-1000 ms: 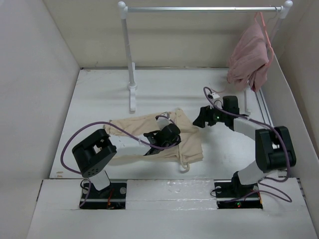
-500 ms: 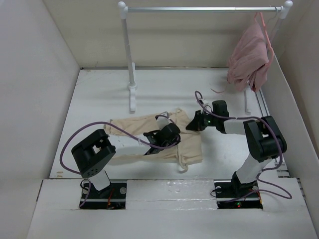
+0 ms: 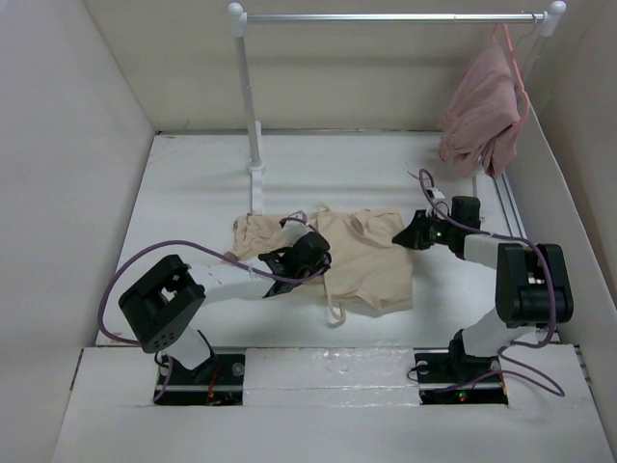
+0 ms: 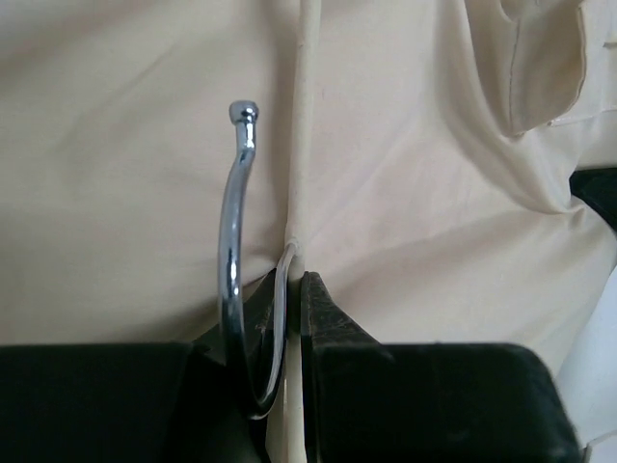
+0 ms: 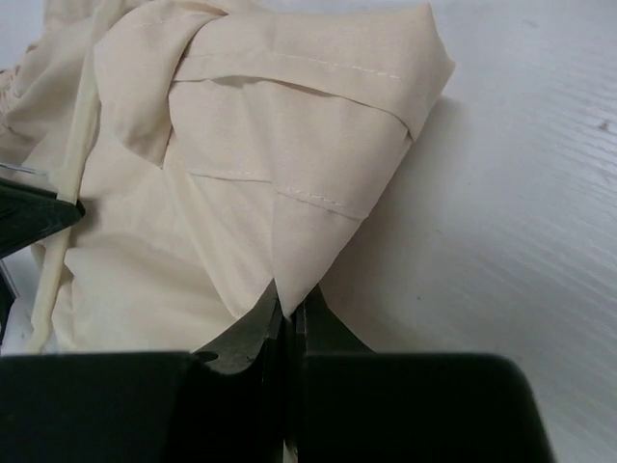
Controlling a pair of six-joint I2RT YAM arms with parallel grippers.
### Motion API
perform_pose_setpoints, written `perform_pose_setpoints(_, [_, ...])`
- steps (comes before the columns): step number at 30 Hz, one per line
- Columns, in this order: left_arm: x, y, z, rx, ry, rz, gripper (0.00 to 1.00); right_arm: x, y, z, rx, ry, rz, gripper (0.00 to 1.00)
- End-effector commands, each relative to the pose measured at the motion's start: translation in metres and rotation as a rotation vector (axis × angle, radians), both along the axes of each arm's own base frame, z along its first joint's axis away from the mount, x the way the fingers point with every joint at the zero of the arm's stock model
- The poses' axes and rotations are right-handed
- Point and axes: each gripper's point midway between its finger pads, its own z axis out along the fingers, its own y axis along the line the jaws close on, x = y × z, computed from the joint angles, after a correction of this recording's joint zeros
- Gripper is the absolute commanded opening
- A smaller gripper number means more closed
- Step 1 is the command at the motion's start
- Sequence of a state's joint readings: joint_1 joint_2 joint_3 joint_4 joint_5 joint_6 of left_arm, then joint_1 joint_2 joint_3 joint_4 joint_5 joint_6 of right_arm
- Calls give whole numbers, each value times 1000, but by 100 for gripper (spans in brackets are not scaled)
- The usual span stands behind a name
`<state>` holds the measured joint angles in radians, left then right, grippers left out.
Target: Place the trousers on the hanger
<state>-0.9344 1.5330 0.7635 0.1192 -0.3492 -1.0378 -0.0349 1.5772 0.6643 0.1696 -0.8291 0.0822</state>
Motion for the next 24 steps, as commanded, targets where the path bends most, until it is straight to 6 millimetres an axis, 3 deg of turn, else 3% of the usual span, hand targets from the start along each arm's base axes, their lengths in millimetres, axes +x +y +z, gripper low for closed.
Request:
perform_pose_setpoints(1, [-10, 40, -19, 180, 17, -2, 0, 15, -24, 3, -48, -49, -35, 0])
perform_pose_setpoints(2, [-13, 45, -21, 204, 27, -5, 0, 17, -25, 0, -68, -64, -20, 9])
perform_pose_setpoints(4, [-11, 42, -14, 200, 8, -26, 0, 20, -27, 3, -79, -62, -20, 38])
perform_pose_setpoints(6, [-6, 37, -3, 185, -18, -31, 0, 17, -19, 3, -91, -63, 10, 60])
perform_pose_setpoints(9, [-1, 25, 13, 199, -58, -53, 0, 8, -21, 1, -129, -43, -6, 76])
perform_pose_setpoints(10, [2, 16, 25, 218, -78, -66, 0, -6, -23, -4, -160, 8, -7, 80])
perform_pose_setpoints(11, [2, 16, 25, 218, -78, -67, 0, -5, -23, 1, -161, -9, -8, 80])
perform_pose_setpoints(13, [1, 6, 36, 215, -104, -81, 0, -27, -22, -5, -190, 37, 12, 78])
perform_pose_setpoints(15, [4, 7, 42, 220, -112, -73, 0, -46, -21, 2, -226, 40, 13, 74])
perform_pose_setpoints(17, [8, 5, 55, 211, -137, -68, 0, -69, -21, -2, -259, 63, 19, 61])
perform_pose_setpoints(18, [9, 4, 63, 206, -151, -72, 0, -89, -25, -2, -317, 88, 12, 49])
perform_pose_setpoints(21, [11, 3, 75, 198, -168, -74, 0, -101, -16, 16, -323, 13, 23, 32])
perform_pose_setpoints(22, [8, -1, 84, 180, -182, -83, 0, -101, -9, 31, -300, -49, 21, 29])
perform_pose_setpoints(24, [7, -4, 93, 169, -201, -93, 0, -108, 7, 31, -262, -66, 65, 28])
